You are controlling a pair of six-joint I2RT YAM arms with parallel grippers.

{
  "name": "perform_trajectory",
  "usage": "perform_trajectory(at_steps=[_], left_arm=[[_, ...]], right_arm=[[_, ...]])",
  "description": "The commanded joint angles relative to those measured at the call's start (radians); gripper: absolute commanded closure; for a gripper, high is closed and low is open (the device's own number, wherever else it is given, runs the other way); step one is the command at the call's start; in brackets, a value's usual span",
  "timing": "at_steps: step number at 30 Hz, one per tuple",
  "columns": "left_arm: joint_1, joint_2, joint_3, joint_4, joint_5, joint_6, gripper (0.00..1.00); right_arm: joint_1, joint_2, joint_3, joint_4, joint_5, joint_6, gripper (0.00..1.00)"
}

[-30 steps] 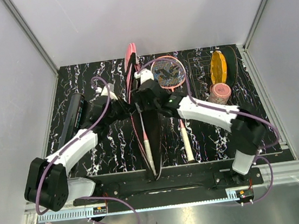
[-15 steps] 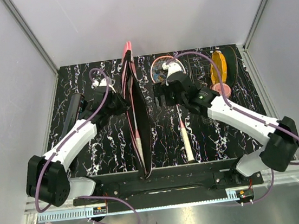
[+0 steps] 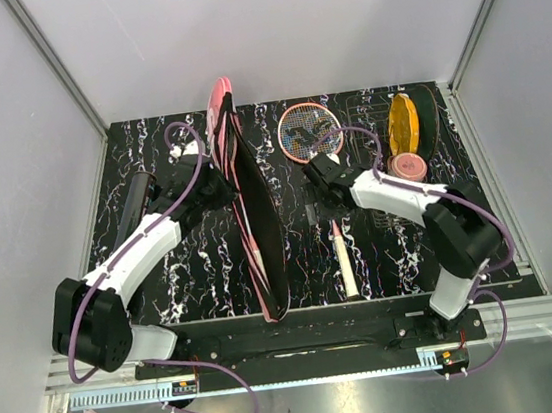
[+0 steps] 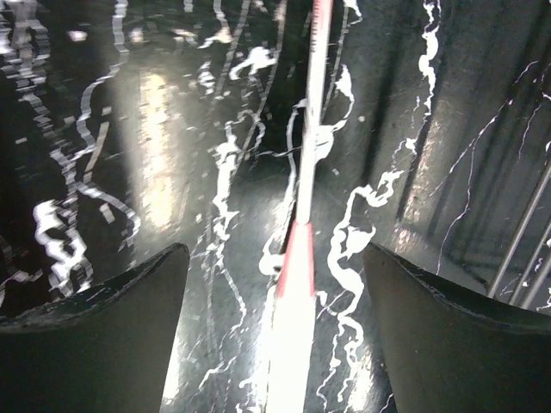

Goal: Pack up the badminton gear

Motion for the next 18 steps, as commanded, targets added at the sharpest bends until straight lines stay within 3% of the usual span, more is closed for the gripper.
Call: perform_trajectory(at_steps=[1, 7, 11, 18], left_arm=[[0.005, 0.001, 0.047, 0.067, 0.017, -0.003, 1.0], [0.01, 0.01, 0.022, 0.07, -0.009, 0.0, 1.0], [0.03, 0.021, 0.024, 0.046, -0.032, -0.003, 1.0], [0.045, 0.038, 0.034, 0.05, -0.005, 0.006, 1.0]], right_arm=[[-0.021, 0.098, 0.082, -0.049, 0.071, 0.029, 0.13], [-0.041, 0.188, 0.147, -0.032, 0.065, -0.003, 0.24], [-0.042, 0.227, 0.168, -0.006, 0.071, -0.029, 0.42], [-0.045, 0.257, 0.147, 0.069, 0.088, -0.034, 0.48]])
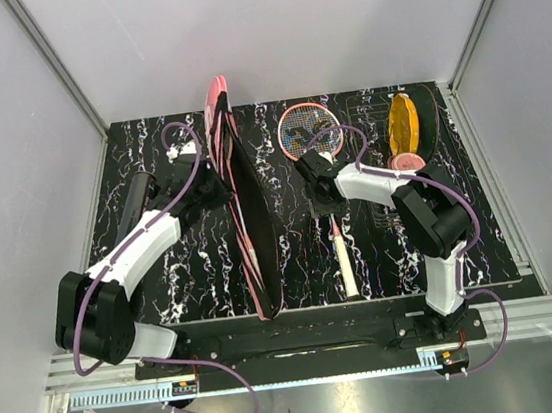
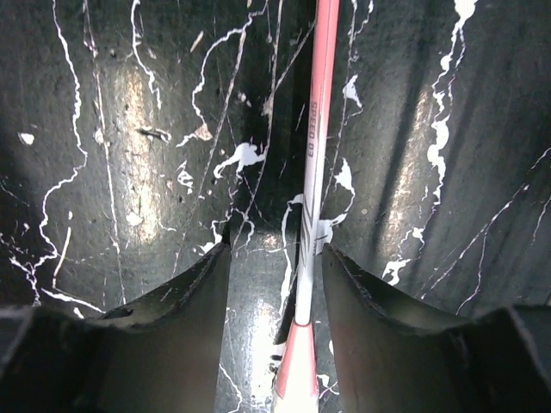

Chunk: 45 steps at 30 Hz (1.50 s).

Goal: Pack up the badminton gear

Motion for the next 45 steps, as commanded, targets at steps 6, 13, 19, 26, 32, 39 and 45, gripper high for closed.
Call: perform_trajectory(at_steps=[6, 13, 19, 26, 32, 39, 45], left_arm=[[0.025, 0.0, 0.038, 0.038, 0.003, 0.018, 1.0], [0.04, -0.002, 0.045, 0.015, -0.008, 0.037, 1.0], [0.053, 0.034, 0.076, 0.001, 0.006, 0.044, 1.0], [0.062, 0.087, 0.119, -0.003, -0.003, 0.05, 1.0], [0.065, 0.135, 0.15, -0.014, -0.003, 0.059, 1.0], [0.077, 0.17, 0.162, -0.008, 0.016, 0.051, 1.0], [0.108, 0.195, 0.196, -0.016, 0.067, 0.044, 1.0]], right_arm=[[-0.031, 0.034, 0.019, 0.082, -0.003, -0.012, 0.56], [-0.036, 0.089, 0.072, 0.082, 0.0, -0.039, 0.91], [-0.036, 0.067, 0.108, 0.071, 0.022, -0.079, 1.0], [-0.035, -0.131, 0.056, 0.115, -0.09, -0.099, 1.0], [-0.035, -0.288, -0.018, 0.129, -0.19, -0.104, 1.0], [-0.035, -0.418, -0.055, 0.089, -0.216, -0.125, 1.0], [-0.027, -0.509, -0.076, 0.046, -0.222, -0.139, 1.0]])
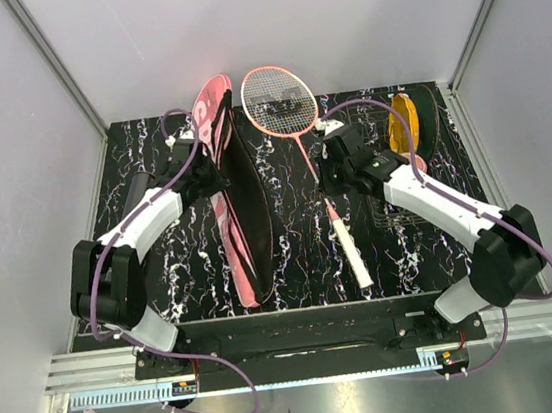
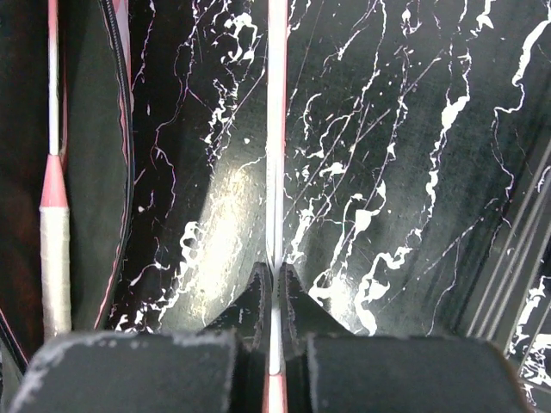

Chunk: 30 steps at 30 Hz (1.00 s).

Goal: Pack up the badminton gear

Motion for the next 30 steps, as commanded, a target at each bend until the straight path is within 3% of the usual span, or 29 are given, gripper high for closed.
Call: perform_trajectory(at_steps=[1, 10, 25, 30], left_arm=[[0.03, 0.009, 0.055, 0.003, 0.024, -0.001, 1.0], [0.039, 0.018, 0.082, -0.007, 0.078, 0.013, 1.0], [0.037, 0.054, 0.214, -0.041, 0.059, 0.008, 1.0], [0.039, 0.061, 0.237, -0.041, 0.075, 0.011, 1.0]], right_arm=[[0.002, -0.096, -0.014, -0.019, -0.02, -0.032, 1.0], [0.072, -0.128, -0.043, -0.086, 0.052, -0.06, 1.0], [0.311, -0.034, -0.049, -0.246, 0.433, -0.043, 1.0], [0.381, -0.031, -0.057, -0.254, 0.478, -0.035, 1.0]])
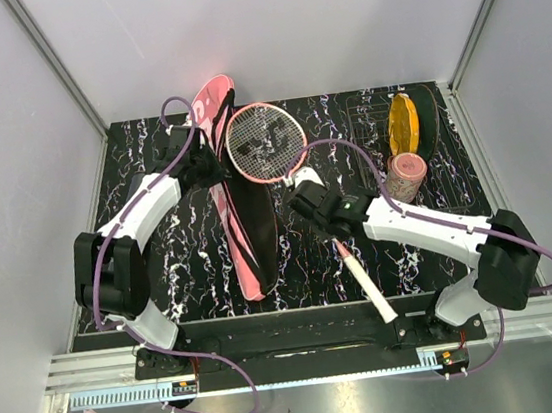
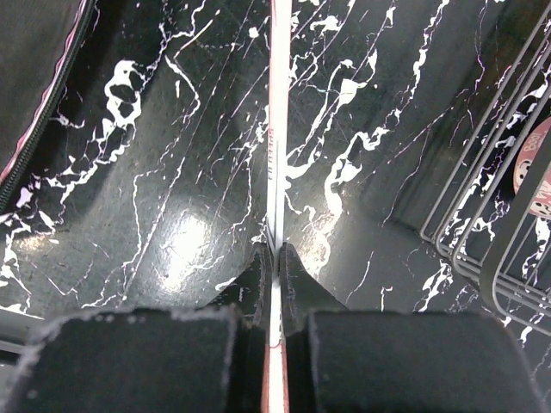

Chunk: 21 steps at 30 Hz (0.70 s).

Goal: Pack up the badminton gear

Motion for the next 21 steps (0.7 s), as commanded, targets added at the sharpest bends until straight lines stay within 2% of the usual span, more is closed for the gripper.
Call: perform_trajectory(at_steps=[1, 11, 21], left_arm=[[0.009, -0.008, 0.085, 0.087, 0.0, 0.0, 1.0], [-0.008, -0.03, 0.088, 0.117, 0.026, 0.003, 1.0], [-0.054, -0.031, 0.066, 0.138, 0.02, 0.004, 1.0]], right_arm=[[0.062, 0.008, 0.001, -0.021, 0.115, 0.005, 1.0], [0.144, 0.078, 0.05, -0.036, 0.164, -0.017, 1.0], [0.15, 0.095, 0.105, -0.039, 0.224, -0.058, 1.0]])
